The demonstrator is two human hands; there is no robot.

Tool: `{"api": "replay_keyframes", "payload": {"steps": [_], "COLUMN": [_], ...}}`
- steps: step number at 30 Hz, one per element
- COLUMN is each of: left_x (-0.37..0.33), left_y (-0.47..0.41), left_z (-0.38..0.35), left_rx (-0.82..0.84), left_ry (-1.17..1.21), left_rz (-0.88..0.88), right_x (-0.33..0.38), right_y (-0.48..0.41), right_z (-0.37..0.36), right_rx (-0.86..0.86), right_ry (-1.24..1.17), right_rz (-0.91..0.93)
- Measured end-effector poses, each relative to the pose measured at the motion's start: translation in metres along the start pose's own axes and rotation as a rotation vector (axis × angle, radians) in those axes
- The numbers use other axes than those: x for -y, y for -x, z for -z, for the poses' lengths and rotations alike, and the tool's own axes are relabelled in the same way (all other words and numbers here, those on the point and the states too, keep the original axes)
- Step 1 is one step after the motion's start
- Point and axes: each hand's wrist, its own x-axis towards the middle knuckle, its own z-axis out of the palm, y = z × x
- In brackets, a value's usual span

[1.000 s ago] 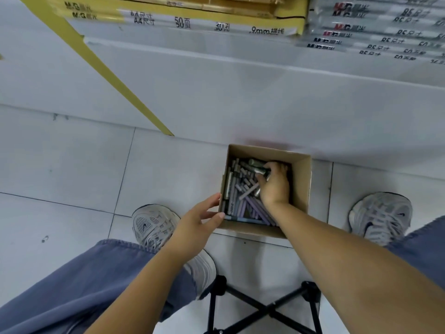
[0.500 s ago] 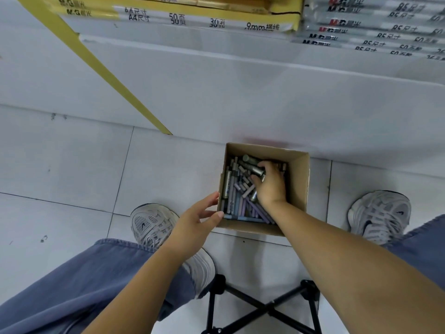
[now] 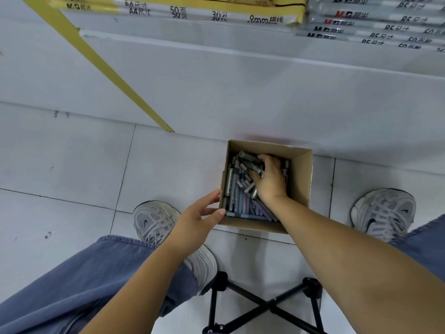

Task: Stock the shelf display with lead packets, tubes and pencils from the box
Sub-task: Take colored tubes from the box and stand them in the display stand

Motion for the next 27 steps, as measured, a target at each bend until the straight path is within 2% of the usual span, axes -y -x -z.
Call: {"api": "replay_keyframes", "payload": {"steps": [3,12,19,22,24,27], "left_x": [0.000,0.002,-0.001,-0.003,-0.008,-0.026], "left_y": [0.000,-0.001,-0.002,-0.004,-0.003,-0.001], "left_z": [0.000,0.001,0.003,0.004,0.003,0.000], "left_rx": [-0.001,-0.002,0.005,-0.031,-0.104,-0.228], "left_ry": [-0.001,0.000,-0.004,0.010,-0.035,-0.170], "left_rz": [0.004,-0.004,-0.023,-0.036,-0.088,-0.291], "right_x": [0.000,0.000,0.011,0.017,0.023,0.039], "right_y": [0.001,0.001,0.010,0.025,0.036,0.048], "right_z": [-0.003,-0.005,0.009,0.027,0.045,0.073], "right_rx": [0.048,0.024,-0.027,0.047,0.106,0.235], "right_ry": [0.028,0.016,-0.084,-0.135,-0.130,-0.112], "right_rz": [-0.011,-0.018,-0.056,-0.039,0.022,0.098]}}
